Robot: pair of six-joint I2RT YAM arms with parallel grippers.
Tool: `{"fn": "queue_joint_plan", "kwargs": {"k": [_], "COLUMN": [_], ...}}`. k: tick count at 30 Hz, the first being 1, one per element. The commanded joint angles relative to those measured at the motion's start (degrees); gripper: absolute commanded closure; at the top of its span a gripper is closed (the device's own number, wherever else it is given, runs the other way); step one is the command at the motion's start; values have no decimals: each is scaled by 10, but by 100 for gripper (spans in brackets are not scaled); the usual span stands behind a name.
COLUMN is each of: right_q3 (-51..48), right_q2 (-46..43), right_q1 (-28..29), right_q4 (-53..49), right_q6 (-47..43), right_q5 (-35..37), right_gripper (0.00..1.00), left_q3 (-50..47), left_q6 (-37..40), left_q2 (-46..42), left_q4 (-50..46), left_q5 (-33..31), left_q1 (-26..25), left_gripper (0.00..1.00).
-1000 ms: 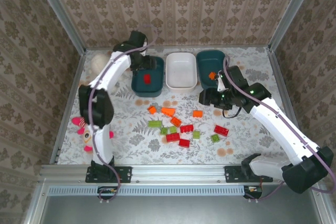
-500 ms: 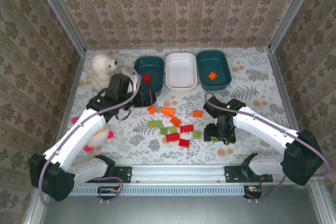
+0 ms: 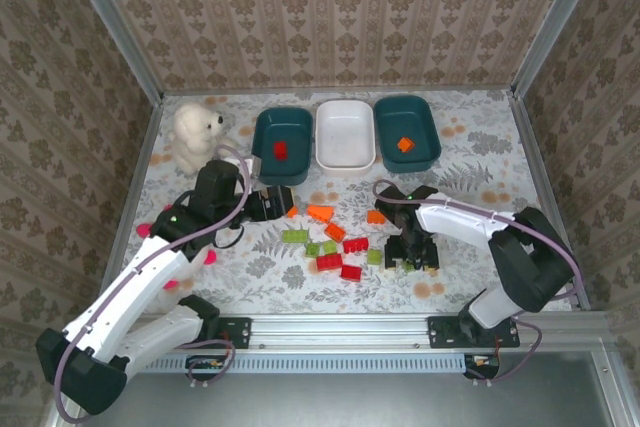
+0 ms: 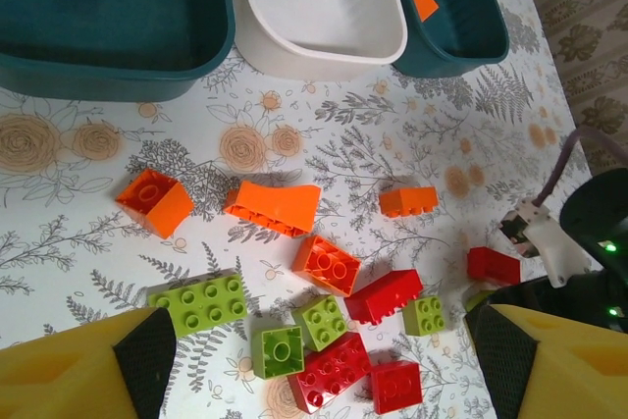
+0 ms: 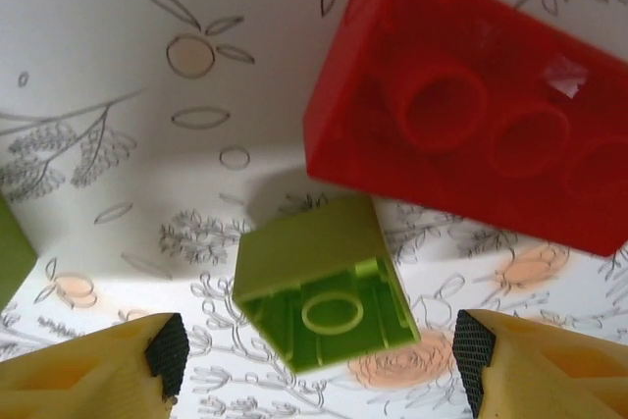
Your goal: Sort the legos into containers by color
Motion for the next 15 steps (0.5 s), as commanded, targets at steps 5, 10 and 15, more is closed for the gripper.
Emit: {"fn": "queue_joint_plan", "kwargs": {"k": [5,10,15], "right_q3": [22,19,16], "right_q2": [30,36,40], "right_q1": [-2,-3,-2], "right_q4": [18,21,27], "right_q6": [-30,-33,-31], "right_q5": [12,12,15], "right_gripper": [36,44,53], "left_q3": [16,20,21], "left_q6": [-11,-9,-10], "left_q2": [11,22,30], "left_q4": [5,8,16], "left_q5": [-16,-16,-16], "left_q1": [-11,-13,-14], "left_gripper": [17,17,17]}}
